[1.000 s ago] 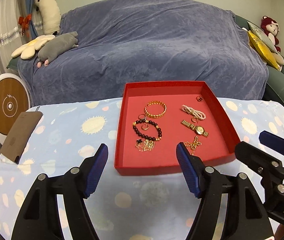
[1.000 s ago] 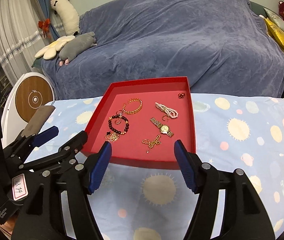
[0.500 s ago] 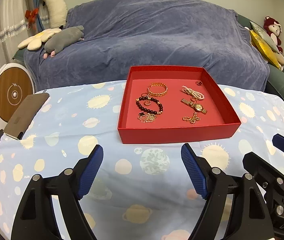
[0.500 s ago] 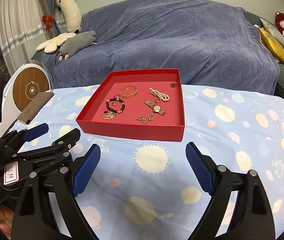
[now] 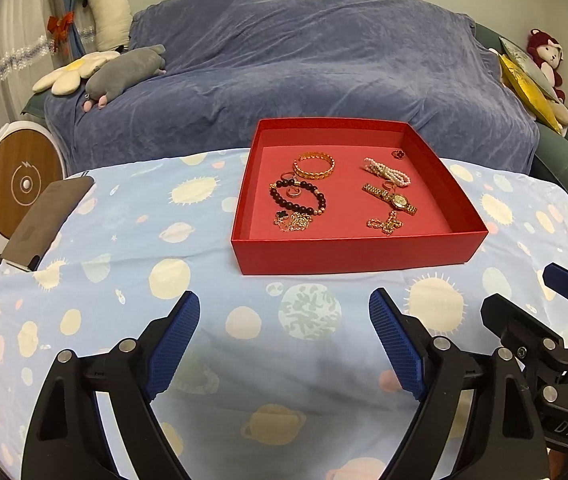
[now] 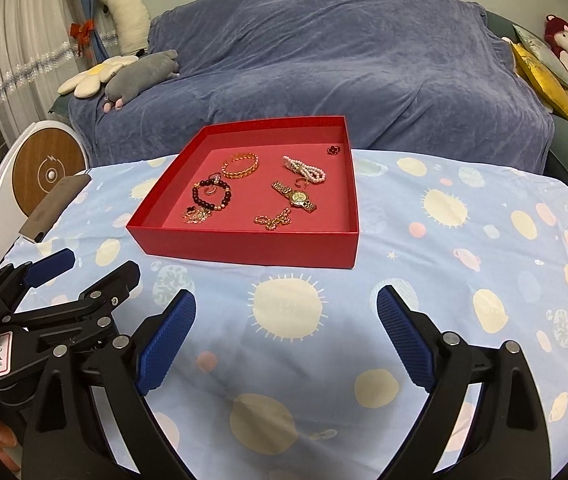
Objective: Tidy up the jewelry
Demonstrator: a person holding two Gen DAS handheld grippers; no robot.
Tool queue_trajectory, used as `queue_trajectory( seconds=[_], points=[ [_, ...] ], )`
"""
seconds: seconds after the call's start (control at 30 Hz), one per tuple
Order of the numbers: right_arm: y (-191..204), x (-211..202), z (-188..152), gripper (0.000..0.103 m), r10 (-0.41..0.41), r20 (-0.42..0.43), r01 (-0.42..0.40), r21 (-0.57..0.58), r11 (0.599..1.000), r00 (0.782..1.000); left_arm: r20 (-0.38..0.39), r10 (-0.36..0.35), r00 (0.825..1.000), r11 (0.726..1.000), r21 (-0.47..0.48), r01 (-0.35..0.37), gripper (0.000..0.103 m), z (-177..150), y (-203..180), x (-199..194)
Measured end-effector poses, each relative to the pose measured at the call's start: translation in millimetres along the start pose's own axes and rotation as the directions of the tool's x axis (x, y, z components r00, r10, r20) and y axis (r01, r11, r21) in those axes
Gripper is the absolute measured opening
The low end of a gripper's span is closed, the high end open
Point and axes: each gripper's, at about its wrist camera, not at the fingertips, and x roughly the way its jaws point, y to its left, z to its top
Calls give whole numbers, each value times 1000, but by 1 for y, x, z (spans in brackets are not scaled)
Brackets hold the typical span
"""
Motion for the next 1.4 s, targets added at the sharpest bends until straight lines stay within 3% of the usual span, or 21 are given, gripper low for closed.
queue_trajectory(
  seconds=[1.4],
  points=[
    [2, -4, -5, 91, -7, 15, 7, 11, 1000, 1000, -10, 4, 1000, 1000, -12, -5, 84, -3, 3, -1]
  ],
)
